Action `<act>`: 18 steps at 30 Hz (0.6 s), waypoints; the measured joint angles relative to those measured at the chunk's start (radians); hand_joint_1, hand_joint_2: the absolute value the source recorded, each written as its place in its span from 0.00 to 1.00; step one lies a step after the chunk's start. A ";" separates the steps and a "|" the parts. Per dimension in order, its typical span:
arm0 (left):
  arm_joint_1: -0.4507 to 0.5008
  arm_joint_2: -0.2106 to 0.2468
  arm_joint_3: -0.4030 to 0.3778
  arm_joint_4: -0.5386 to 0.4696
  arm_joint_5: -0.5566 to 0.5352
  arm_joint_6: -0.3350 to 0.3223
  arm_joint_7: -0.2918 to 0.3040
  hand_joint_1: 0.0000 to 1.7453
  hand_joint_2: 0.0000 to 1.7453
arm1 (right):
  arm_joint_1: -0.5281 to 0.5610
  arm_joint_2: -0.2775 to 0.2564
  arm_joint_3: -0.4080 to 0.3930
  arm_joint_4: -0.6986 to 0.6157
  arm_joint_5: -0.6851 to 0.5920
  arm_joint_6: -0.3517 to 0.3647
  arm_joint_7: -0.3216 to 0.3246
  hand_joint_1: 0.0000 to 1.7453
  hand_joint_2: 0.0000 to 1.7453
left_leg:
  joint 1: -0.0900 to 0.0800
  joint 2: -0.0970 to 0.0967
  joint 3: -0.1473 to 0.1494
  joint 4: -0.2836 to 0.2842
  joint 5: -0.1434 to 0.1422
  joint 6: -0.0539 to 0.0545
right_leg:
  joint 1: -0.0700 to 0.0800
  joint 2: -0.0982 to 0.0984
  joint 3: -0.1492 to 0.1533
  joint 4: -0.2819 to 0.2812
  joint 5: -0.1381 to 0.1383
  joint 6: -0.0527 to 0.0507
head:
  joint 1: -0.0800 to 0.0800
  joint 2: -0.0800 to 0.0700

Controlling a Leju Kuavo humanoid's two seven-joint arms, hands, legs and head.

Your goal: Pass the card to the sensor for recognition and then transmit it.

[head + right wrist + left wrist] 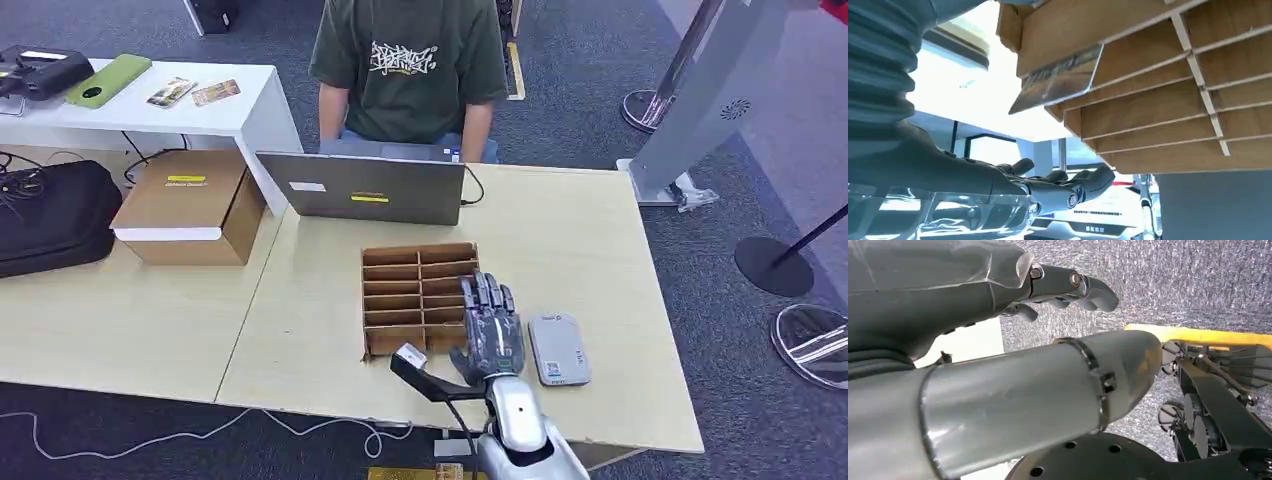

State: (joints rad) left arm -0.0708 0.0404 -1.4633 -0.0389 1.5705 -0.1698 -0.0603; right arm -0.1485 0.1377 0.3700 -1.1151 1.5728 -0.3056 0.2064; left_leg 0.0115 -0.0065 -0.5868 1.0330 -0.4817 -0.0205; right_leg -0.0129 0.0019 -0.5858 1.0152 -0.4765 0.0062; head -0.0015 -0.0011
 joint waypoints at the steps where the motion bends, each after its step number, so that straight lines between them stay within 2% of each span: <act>1: 0.000 0.000 0.000 0.000 0.000 0.000 0.000 0.00 0.00 | 0.001 0.000 0.000 -0.002 0.000 0.000 0.000 0.00 1.00 | 0.000 0.000 0.000 0.000 0.000 0.000 | 0.000 0.000 0.000 0.000 0.000 0.000 | 0.000 0.000; 18: 0.000 0.005 -0.001 0.000 0.000 -0.002 -0.003 0.00 0.00 | -0.004 -0.011 -0.011 0.025 0.000 0.026 -0.019 0.00 1.00 | 0.000 0.000 0.000 0.000 0.000 0.000 | 0.000 0.000 0.000 0.000 0.000 0.000 | 0.000 0.000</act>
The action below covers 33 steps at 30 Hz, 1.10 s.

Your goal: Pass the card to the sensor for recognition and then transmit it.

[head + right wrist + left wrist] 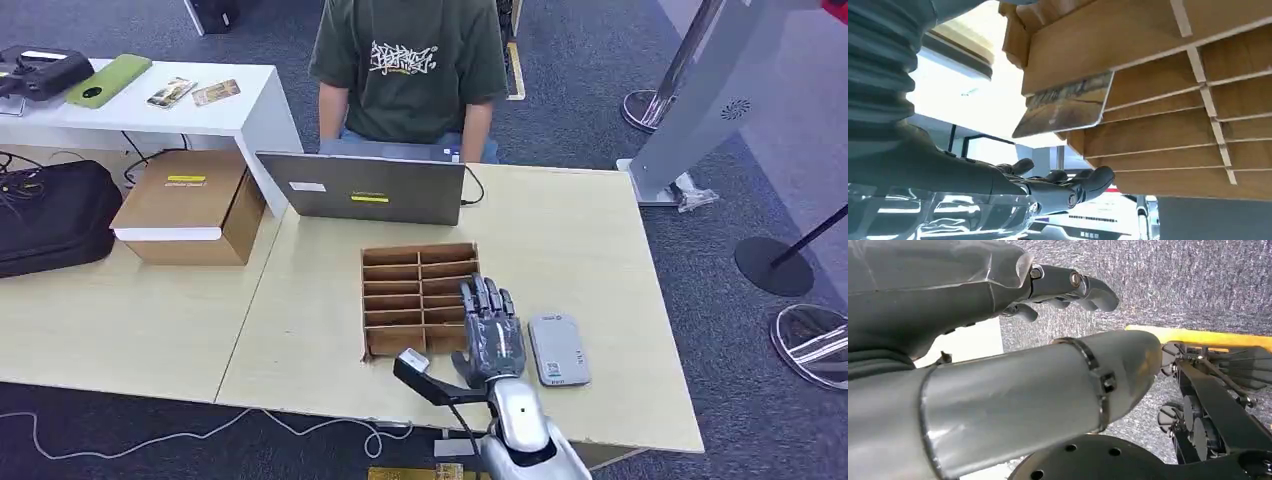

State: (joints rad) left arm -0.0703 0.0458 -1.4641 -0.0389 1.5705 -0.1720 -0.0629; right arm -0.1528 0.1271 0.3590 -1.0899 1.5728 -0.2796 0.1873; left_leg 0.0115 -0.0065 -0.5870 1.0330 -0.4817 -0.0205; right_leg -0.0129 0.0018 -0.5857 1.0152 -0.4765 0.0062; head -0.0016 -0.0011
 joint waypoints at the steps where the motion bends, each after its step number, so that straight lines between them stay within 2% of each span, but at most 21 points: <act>1: 0.000 0.001 0.000 0.000 0.000 0.000 0.000 0.00 0.00 | -0.004 -0.002 0.000 0.004 0.000 0.000 0.001 0.00 1.00 | 0.000 0.000 0.000 0.000 0.000 0.000 | 0.000 0.000 0.000 0.000 0.000 0.000 | 0.000 0.000; 22: 0.000 0.007 0.000 0.000 0.000 -0.001 0.000 0.00 0.00 | -0.054 -0.016 0.004 0.068 0.000 -0.007 -0.007 0.00 1.00 | 0.000 0.000 0.000 0.000 0.000 0.000 | 0.000 0.000 0.000 0.000 0.000 0.000 | 0.000 0.000; 33: 0.001 0.006 0.000 0.000 0.000 0.000 -0.003 0.00 0.00 | -0.039 -0.040 0.016 -0.005 0.000 0.011 0.031 0.00 1.00 | 0.000 0.000 0.000 0.000 0.000 0.000 | 0.000 0.000 0.000 0.000 0.000 0.000 | 0.000 0.000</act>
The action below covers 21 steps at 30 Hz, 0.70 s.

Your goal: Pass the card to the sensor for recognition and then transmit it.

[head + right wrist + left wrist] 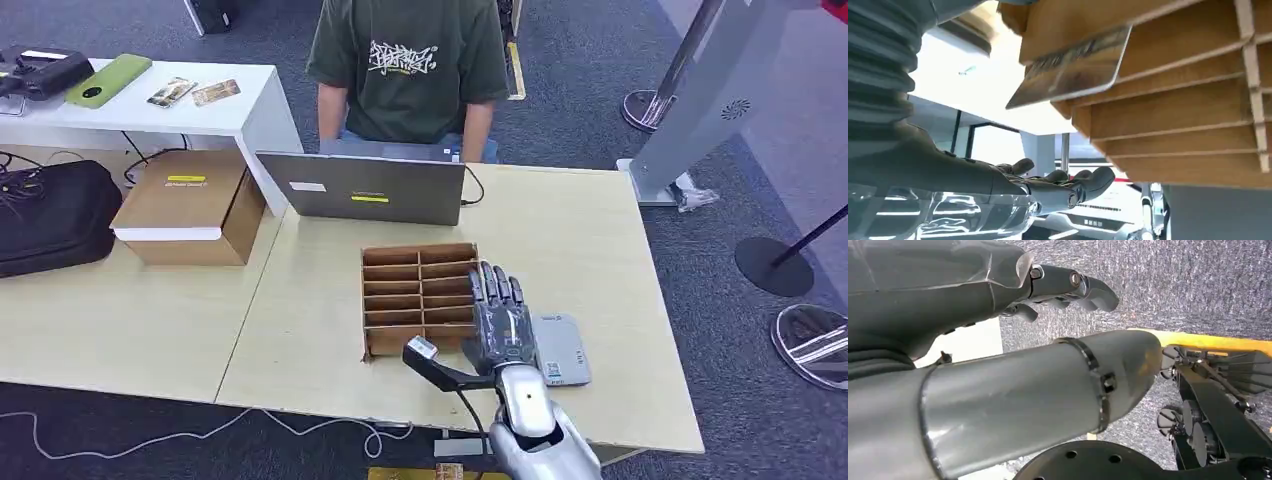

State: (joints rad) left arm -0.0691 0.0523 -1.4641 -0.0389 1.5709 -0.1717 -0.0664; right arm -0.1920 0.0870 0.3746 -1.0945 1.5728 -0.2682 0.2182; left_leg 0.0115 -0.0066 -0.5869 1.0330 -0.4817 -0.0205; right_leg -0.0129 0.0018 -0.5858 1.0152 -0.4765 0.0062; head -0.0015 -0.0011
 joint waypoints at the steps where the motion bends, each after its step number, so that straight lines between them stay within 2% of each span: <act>1: 0.000 0.000 0.000 0.000 0.000 0.000 0.000 0.00 0.00 | 0.006 -0.003 0.001 -0.013 0.000 0.003 0.003 0.00 1.00 | 0.000 0.000 0.000 0.000 0.000 0.000 | 0.000 0.000 0.000 0.000 0.000 0.000 | 0.000 0.000; 11: 0.001 0.000 0.000 0.000 0.000 0.000 -0.006 0.00 0.00 | 0.061 -0.027 0.020 -0.136 0.000 0.057 0.034 0.00 1.00 | 0.000 0.000 0.000 0.000 0.000 0.000 | 0.000 0.000 0.000 0.000 0.000 0.000 | 0.000 0.000; 21: 0.001 -0.002 0.000 0.000 0.000 0.000 -0.006 0.00 0.00 | 0.103 -0.029 0.027 -0.201 0.000 0.078 0.011 0.00 1.00 | 0.000 0.000 0.000 0.000 0.000 0.000 | 0.000 0.000 0.000 0.000 0.000 0.000 | 0.000 0.000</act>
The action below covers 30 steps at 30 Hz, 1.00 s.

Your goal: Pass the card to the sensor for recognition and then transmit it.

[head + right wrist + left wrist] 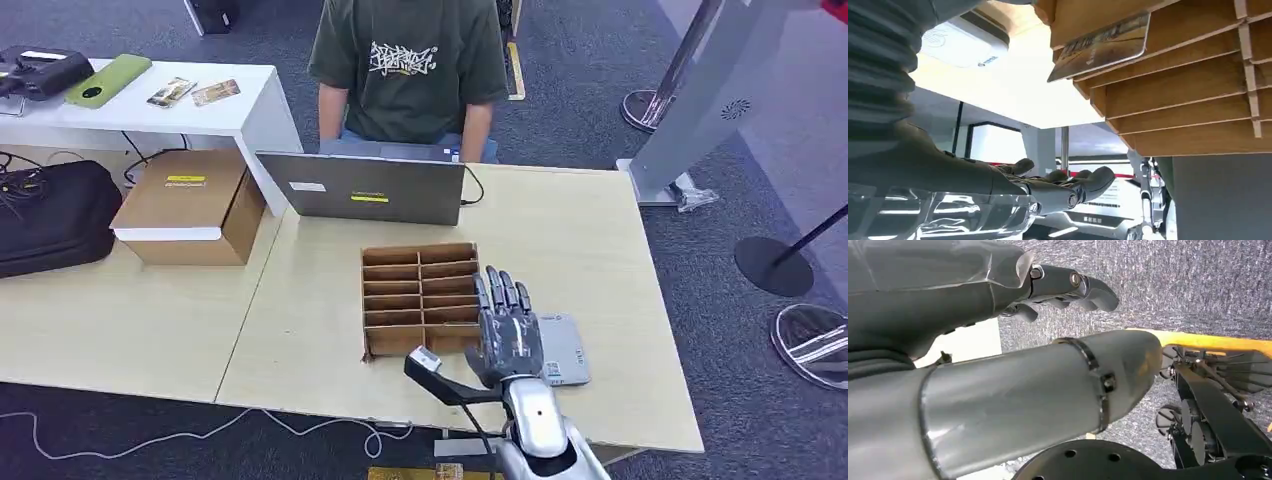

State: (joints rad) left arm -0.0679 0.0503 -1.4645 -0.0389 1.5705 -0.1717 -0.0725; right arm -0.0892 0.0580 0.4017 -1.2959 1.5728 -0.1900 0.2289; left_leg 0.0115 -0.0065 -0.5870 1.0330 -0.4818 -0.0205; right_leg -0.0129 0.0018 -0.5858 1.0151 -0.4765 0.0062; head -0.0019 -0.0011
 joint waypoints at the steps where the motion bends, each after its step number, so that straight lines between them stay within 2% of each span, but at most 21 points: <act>1: 0.000 0.000 0.000 0.000 0.000 0.000 0.000 0.00 0.00 | 0.003 0.000 0.000 -0.001 0.000 -0.001 0.000 0.00 1.00 | 0.000 0.000 0.000 0.000 0.000 0.000 | 0.000 0.000 0.000 0.000 0.000 0.000 | 0.000 0.000; 6: 0.001 -0.003 0.000 0.000 0.000 0.000 0.000 0.00 0.00 | 0.005 0.000 0.001 -0.001 0.000 -0.002 -0.006 0.00 1.00 | 0.000 0.000 0.000 0.000 0.000 0.000 | 0.000 0.000 0.000 0.000 0.000 0.000 | 0.000 0.000; 13: 0.001 -0.003 0.000 0.000 0.000 -0.001 0.000 0.00 0.00 | 0.003 0.011 0.000 0.014 0.000 -0.012 -0.059 0.00 1.00 | 0.000 0.000 0.000 0.000 0.000 0.000 | 0.000 0.000 0.000 0.000 0.000 0.000 | 0.000 0.000; 30: 0.002 -0.001 0.000 0.000 0.000 -0.007 0.000 0.00 0.00 | -0.084 0.027 -0.001 0.173 0.000 -0.080 -0.094 0.00 1.00 | 0.000 0.000 0.000 0.000 0.000 0.000 | 0.000 0.000 0.000 0.000 0.000 0.000 | 0.000 0.000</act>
State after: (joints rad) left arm -0.0664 0.0489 -1.4645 -0.0389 1.5709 -0.1789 -0.0725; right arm -0.1735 0.0851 0.4009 -1.1231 1.5728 -0.2700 0.1351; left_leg 0.0115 -0.0066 -0.5871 1.0330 -0.4818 -0.0205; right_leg -0.0129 0.0017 -0.5857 1.0151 -0.4765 0.0062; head -0.0019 -0.0011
